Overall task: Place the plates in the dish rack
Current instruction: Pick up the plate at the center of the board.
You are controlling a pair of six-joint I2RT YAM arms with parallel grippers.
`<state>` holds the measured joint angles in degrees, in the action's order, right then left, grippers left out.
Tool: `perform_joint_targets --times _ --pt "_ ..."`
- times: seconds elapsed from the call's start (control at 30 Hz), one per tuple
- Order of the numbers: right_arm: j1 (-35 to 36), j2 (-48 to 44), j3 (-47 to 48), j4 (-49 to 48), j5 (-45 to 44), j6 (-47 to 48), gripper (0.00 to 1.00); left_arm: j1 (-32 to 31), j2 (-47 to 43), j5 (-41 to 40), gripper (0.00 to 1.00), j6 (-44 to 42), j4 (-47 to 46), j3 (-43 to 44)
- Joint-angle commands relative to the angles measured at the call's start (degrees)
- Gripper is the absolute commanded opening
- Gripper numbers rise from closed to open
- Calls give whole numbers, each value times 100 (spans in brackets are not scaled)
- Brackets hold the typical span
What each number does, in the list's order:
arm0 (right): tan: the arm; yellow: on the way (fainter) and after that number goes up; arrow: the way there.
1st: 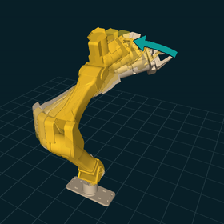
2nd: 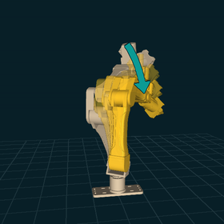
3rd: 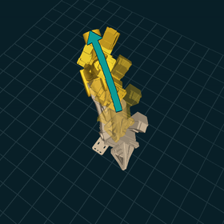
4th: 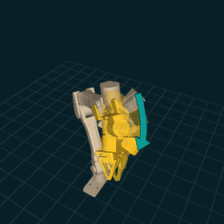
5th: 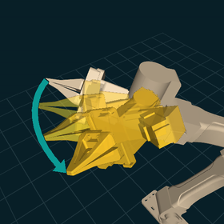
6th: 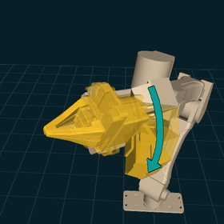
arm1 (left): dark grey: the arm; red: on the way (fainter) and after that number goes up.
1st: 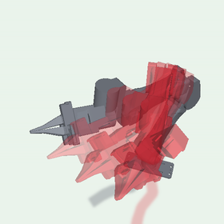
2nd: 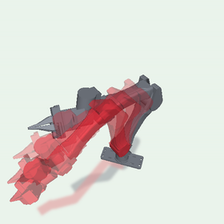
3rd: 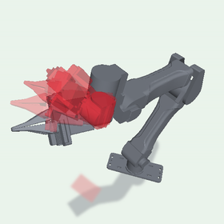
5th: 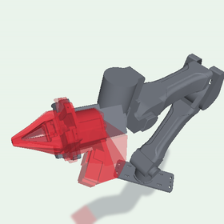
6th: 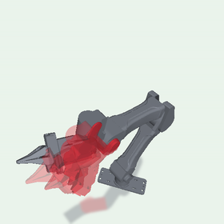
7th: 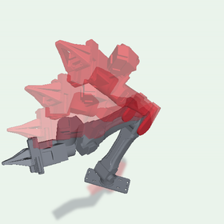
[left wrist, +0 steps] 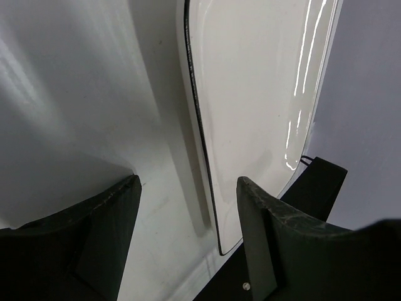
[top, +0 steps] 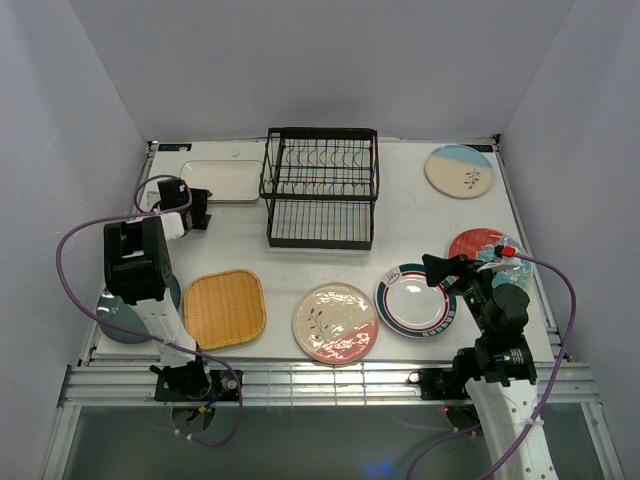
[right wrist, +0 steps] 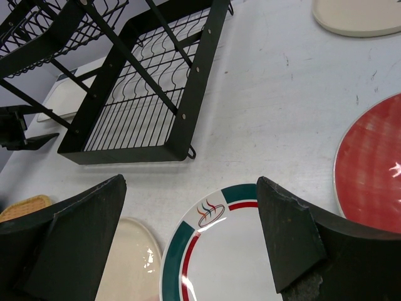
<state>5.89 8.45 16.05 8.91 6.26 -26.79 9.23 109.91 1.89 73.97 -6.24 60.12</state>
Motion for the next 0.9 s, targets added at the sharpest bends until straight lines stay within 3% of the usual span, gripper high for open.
perform_joint_targets --times 0.0,0.37,0.87 --pt "9 -63 3 -240 86 -20 90 -53 136 -101 73 56 -70 211" --pt "9 -71 12 -231 86 -28 90 -159 566 -374 70 108 35 553" --pt "9 -115 3 -223 86 -28 90 -168 1024 154 63 152 -237 466"
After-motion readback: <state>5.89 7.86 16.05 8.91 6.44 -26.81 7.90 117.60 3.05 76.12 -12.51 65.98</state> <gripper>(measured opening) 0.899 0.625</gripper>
